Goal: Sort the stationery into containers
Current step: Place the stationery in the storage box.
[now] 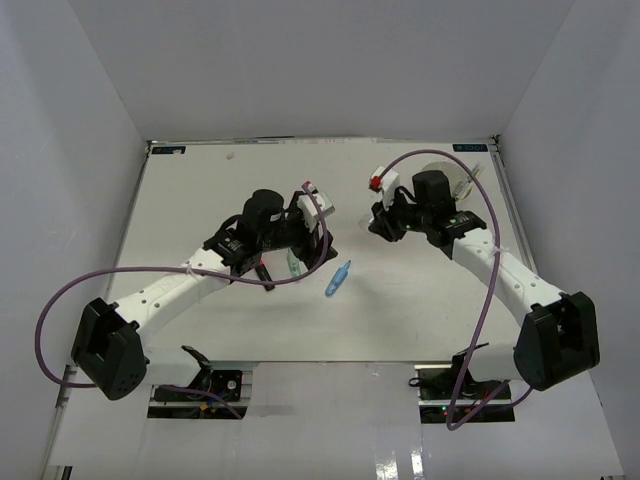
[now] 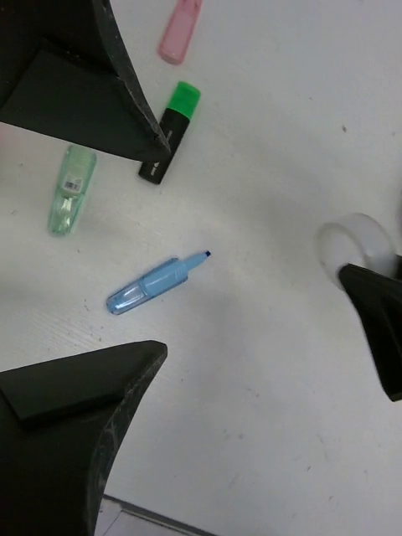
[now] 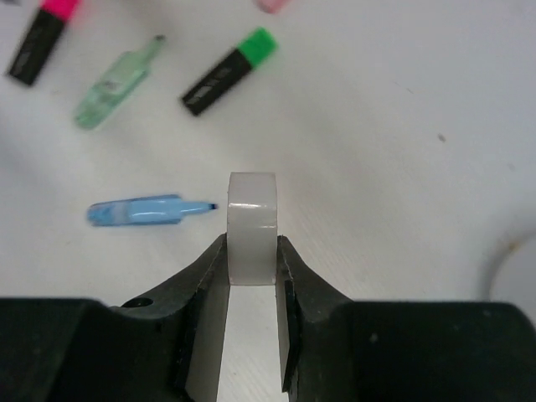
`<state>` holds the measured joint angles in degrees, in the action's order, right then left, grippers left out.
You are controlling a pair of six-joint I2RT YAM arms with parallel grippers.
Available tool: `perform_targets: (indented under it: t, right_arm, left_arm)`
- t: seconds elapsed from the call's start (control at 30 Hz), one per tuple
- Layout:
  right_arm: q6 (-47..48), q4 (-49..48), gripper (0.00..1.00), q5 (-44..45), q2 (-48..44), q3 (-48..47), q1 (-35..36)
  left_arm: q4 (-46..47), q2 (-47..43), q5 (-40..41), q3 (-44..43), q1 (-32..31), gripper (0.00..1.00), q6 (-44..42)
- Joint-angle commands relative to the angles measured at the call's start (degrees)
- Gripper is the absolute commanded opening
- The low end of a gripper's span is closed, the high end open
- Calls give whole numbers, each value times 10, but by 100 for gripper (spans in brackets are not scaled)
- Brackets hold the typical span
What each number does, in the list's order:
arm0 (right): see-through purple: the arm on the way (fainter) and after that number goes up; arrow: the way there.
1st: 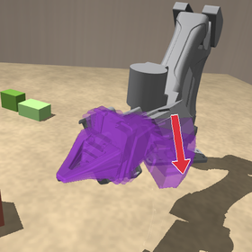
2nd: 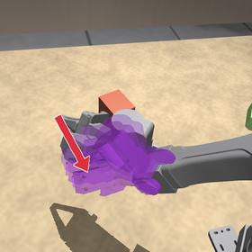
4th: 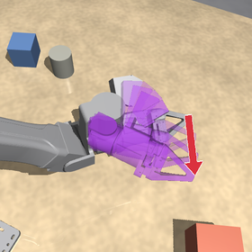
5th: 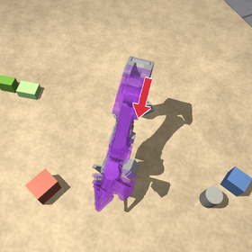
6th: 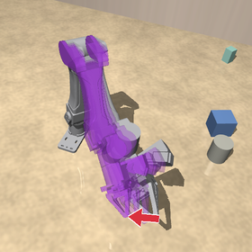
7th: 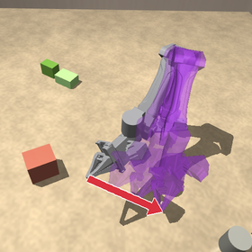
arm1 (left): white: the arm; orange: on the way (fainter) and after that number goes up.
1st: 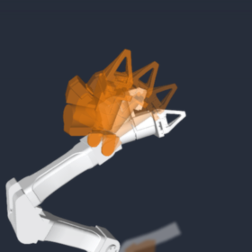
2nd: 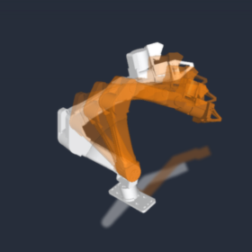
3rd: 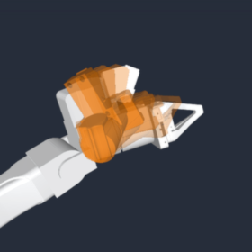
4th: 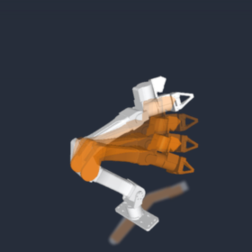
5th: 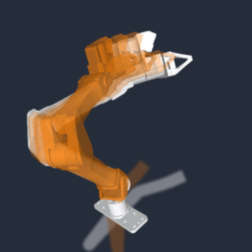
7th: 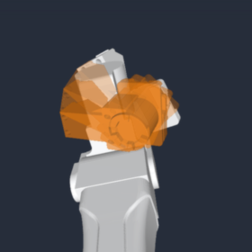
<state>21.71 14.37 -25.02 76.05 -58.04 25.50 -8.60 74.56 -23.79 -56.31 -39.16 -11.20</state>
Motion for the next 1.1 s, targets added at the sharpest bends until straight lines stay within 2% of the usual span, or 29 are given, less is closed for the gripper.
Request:
perform_targets:
  t: [0.0,0.13,0.27,0.43,0.47,0.67,0.83,1.07]
  right_arm:
    - [-93,-36,8,199,19,-47,-48]
    - [-168,-41,8,310,44,-94,-83]
    - [-229,-46,8,419,94,-149,-89]
    - [-296,-8,8,507,172,-235,-91]
    - [-314,6,8,526,203,-276,-91]
    - [-387,75,8,595,304,-392,-91]
    - [-424,75,8,638,338,-407,-94]
    - [-486,75,8,632,378,-424,-105]
  left_arm:
    - [14,-29,123,-3,5,98,69]
    - [-4,-28,274,-7,13,98,134]
    - [-18,-17,347,-6,23,98,166]
    - [-16,-22,377,0,27,98,162]
    - [-13,-24,387,6,27,98,160]
    - [-6,-40,400,13,27,98,148]
    - [-1,-49,397,17,27,98,145]
    - [0,-46,393,18,27,98,145]
